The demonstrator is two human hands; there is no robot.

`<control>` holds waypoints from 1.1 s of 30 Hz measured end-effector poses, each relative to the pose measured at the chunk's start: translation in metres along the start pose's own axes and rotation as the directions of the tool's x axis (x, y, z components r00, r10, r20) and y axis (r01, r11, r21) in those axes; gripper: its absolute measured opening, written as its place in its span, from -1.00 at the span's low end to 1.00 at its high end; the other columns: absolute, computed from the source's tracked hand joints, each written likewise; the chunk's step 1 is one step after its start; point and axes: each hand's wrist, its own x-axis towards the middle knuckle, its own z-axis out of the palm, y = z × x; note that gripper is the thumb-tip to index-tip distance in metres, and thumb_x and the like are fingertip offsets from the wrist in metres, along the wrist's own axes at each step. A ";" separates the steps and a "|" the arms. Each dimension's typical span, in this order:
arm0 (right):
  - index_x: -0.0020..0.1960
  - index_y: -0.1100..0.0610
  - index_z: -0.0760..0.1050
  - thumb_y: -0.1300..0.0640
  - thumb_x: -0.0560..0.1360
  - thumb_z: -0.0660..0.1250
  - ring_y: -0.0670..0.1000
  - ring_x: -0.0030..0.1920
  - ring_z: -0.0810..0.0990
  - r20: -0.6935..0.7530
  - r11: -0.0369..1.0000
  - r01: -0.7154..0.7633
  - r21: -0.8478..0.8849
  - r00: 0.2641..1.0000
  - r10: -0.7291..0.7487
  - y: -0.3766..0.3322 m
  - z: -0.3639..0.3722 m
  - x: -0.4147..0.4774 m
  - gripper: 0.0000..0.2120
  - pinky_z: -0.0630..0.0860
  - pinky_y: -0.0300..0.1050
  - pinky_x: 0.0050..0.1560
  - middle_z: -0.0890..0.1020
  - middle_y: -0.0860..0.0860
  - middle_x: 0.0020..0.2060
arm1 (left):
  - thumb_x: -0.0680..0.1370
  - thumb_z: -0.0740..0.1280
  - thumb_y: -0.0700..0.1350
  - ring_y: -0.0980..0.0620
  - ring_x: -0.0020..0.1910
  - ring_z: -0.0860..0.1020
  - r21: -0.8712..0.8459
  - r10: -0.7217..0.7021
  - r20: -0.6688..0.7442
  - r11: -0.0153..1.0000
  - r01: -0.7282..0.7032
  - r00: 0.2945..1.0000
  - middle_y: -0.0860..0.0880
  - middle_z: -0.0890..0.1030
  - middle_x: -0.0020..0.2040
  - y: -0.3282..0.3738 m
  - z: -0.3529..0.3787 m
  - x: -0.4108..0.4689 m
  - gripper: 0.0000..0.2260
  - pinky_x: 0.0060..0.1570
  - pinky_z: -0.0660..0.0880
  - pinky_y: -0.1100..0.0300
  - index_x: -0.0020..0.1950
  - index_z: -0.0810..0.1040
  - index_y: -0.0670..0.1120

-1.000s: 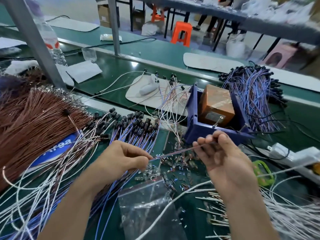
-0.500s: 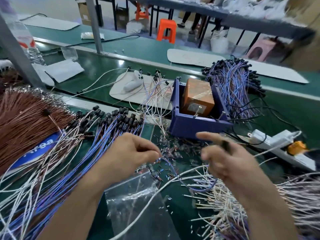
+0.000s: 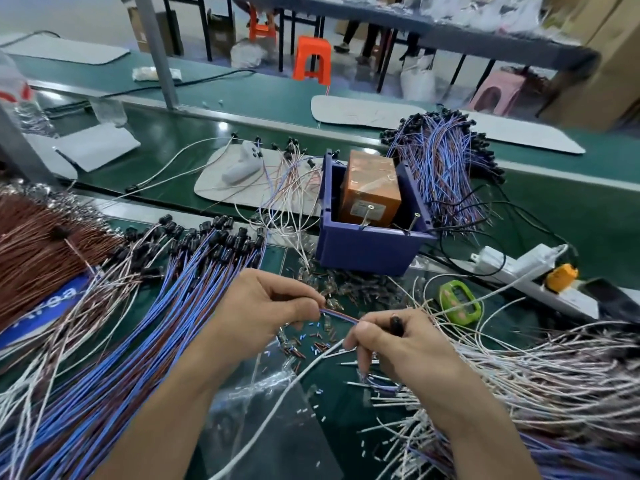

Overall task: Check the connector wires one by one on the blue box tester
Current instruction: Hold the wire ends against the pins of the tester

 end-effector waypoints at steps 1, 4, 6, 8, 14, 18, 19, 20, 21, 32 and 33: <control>-0.15 0.10 0.71 0.16 0.62 0.31 -0.05 -0.50 0.21 0.002 1.000 -0.005 0.005 1.000 0.005 0.001 0.000 0.000 -0.75 0.15 -0.26 -0.49 0.66 0.13 -0.38 | 0.41 0.52 -0.41 0.05 -0.43 0.54 -0.052 -0.008 -0.010 0.999 0.007 1.000 -0.19 0.69 -0.34 -0.001 0.001 0.000 -0.83 -0.36 0.51 0.31 -0.15 0.78 -0.15; -0.17 0.09 0.71 0.14 0.63 0.31 -0.11 -0.54 0.27 -0.022 0.999 -0.009 0.045 1.000 0.010 0.004 0.005 0.000 -0.73 0.21 -0.32 -0.50 0.65 0.10 -0.40 | 0.43 0.49 -0.44 0.04 -0.47 0.54 -0.154 -0.021 -0.072 0.988 0.010 0.997 -0.24 0.69 -0.33 -0.004 0.006 -0.002 -0.78 -0.39 0.52 0.29 -0.11 0.77 -0.13; -0.19 0.09 0.71 0.14 0.64 0.29 -0.14 -0.53 0.32 -0.030 0.993 -0.006 0.118 1.000 0.009 0.006 0.012 -0.001 -0.70 0.24 -0.36 -0.50 0.64 0.08 -0.41 | 0.43 0.48 -0.44 0.05 -0.47 0.55 -0.214 -0.037 -0.153 0.977 0.003 0.988 -0.24 0.69 -0.33 -0.008 0.009 -0.003 -0.73 -0.39 0.53 0.29 -0.06 0.76 -0.08; -0.20 0.10 0.70 0.15 0.64 0.29 -0.16 -0.53 0.33 -0.031 0.984 0.015 0.176 0.999 -0.010 0.007 0.018 -0.001 -0.69 0.23 -0.38 -0.49 0.63 0.07 -0.42 | 0.37 0.52 -0.35 0.03 -0.45 0.55 -0.309 -0.074 -0.228 0.951 -0.001 0.971 -0.24 0.70 -0.30 -0.012 0.013 -0.004 -0.73 -0.37 0.54 0.30 -0.02 0.75 -0.05; -0.22 0.19 0.67 0.18 0.64 0.28 -0.20 -0.55 0.35 -0.063 0.972 0.055 0.230 0.997 -0.041 0.005 0.027 0.002 -0.68 0.27 -0.43 -0.48 0.60 0.10 -0.45 | 0.41 0.44 -0.24 0.14 -0.41 0.59 -0.597 -0.219 -0.391 0.800 -0.065 0.894 -0.07 0.70 -0.31 -0.023 0.025 -0.003 -0.78 -0.33 0.57 0.36 0.05 0.68 -0.13; -0.24 0.17 0.68 0.20 0.65 0.26 -0.18 -0.57 0.32 -0.084 0.939 0.011 0.344 0.996 0.019 0.002 0.023 0.000 -0.65 0.21 -0.40 -0.52 0.57 0.15 -0.44 | 0.34 0.52 -0.08 0.13 -0.38 0.60 -0.541 -0.176 -0.221 0.841 0.029 0.959 -0.08 0.73 -0.22 -0.022 0.018 -0.008 -0.77 -0.25 0.59 0.33 -0.03 0.75 -0.09; -0.25 0.15 0.68 0.19 0.65 0.26 -0.15 -0.55 0.35 -0.082 0.925 -0.010 0.380 0.996 0.044 0.002 0.023 0.000 -0.64 0.23 -0.37 -0.50 0.57 0.15 -0.44 | 0.30 0.59 -0.05 0.12 -0.38 0.59 -0.480 -0.158 -0.119 0.873 0.082 0.980 -0.09 0.73 -0.20 -0.021 0.019 -0.011 -0.75 -0.23 0.59 0.31 -0.05 0.77 -0.05; -0.26 0.13 0.69 0.18 0.65 0.26 -0.11 -0.53 0.37 -0.066 0.916 -0.034 0.400 0.996 0.066 0.002 0.024 0.000 -0.64 0.25 -0.34 -0.48 0.58 0.15 -0.44 | 0.28 0.66 -0.06 0.11 -0.37 0.58 -0.436 -0.146 -0.041 0.893 0.114 0.988 -0.09 0.73 -0.18 -0.020 0.022 -0.014 -0.74 -0.20 0.58 0.30 -0.06 0.79 -0.03; -0.25 0.12 0.69 0.17 0.65 0.26 -0.09 -0.52 0.36 -0.032 0.913 -0.063 0.403 0.996 0.083 0.000 0.027 0.000 -0.64 0.24 -0.30 -0.47 0.59 0.15 -0.43 | 0.29 0.66 -0.08 0.10 -0.36 0.57 -0.417 -0.134 0.001 0.901 0.123 0.991 -0.08 0.73 -0.17 -0.020 0.024 -0.015 -0.77 -0.18 0.58 0.29 -0.09 0.79 -0.05; 0.13 0.28 0.64 0.47 0.54 0.19 -0.02 -0.33 0.50 -0.235 0.650 0.069 0.757 0.957 0.172 0.015 0.015 0.000 -0.68 0.44 -0.17 -0.28 0.70 0.22 -0.04 | 0.39 0.44 0.04 0.09 -0.32 0.63 -0.296 -0.149 -0.172 0.950 0.093 0.974 -0.09 0.71 -0.30 -0.016 0.034 -0.007 -0.80 -0.19 0.59 0.33 -0.24 0.78 -0.05; 0.12 0.29 0.66 0.35 0.58 0.20 0.00 -0.31 0.54 -0.209 0.620 0.077 0.781 0.968 0.143 0.014 0.014 -0.002 -0.73 0.49 -0.18 -0.28 0.70 0.25 -0.03 | 0.39 0.43 0.06 0.09 -0.31 0.64 -0.275 -0.150 -0.157 0.956 0.103 0.976 -0.11 0.72 -0.27 -0.016 0.033 -0.007 -0.78 -0.21 0.57 0.34 -0.25 0.78 -0.05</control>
